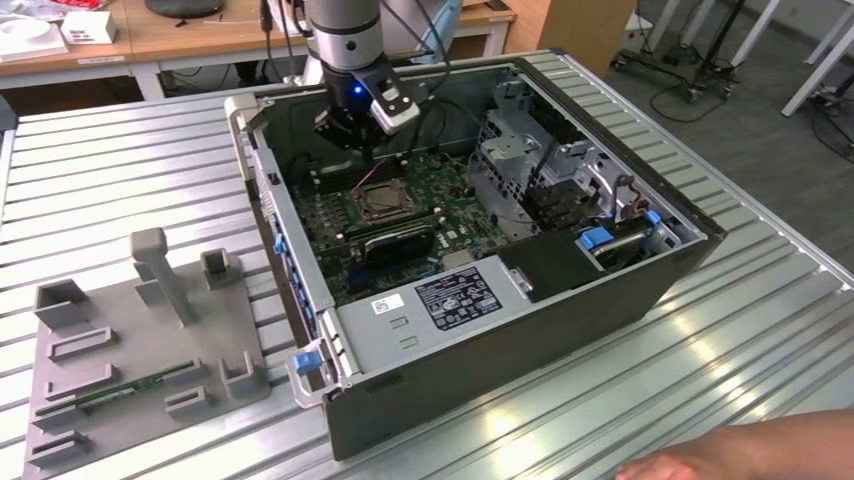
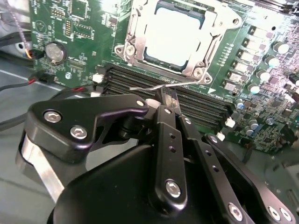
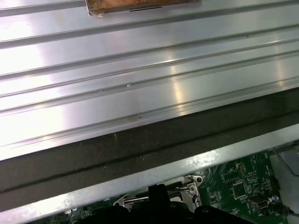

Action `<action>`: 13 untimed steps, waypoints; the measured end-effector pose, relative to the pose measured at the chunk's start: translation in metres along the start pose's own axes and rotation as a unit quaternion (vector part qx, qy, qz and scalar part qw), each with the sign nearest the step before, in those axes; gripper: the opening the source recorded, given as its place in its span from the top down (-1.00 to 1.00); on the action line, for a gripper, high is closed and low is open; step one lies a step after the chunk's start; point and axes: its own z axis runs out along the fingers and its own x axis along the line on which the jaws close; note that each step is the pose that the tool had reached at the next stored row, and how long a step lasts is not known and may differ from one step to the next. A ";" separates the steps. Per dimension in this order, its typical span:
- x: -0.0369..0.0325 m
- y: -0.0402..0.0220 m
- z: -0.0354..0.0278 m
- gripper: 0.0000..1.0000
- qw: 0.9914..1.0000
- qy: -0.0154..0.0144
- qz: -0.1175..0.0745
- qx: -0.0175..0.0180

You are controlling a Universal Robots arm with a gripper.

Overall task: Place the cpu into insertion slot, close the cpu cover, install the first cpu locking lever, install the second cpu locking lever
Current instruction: 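Install the first cpu locking lever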

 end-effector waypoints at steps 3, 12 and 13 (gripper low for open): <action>0.0007 -0.0005 0.0039 0.80 1.000 0.000 0.000 0.000; 0.0024 0.0008 0.0116 0.80 1.000 0.000 0.000 0.000; 0.0027 0.0015 0.0120 0.80 1.000 0.000 0.000 0.000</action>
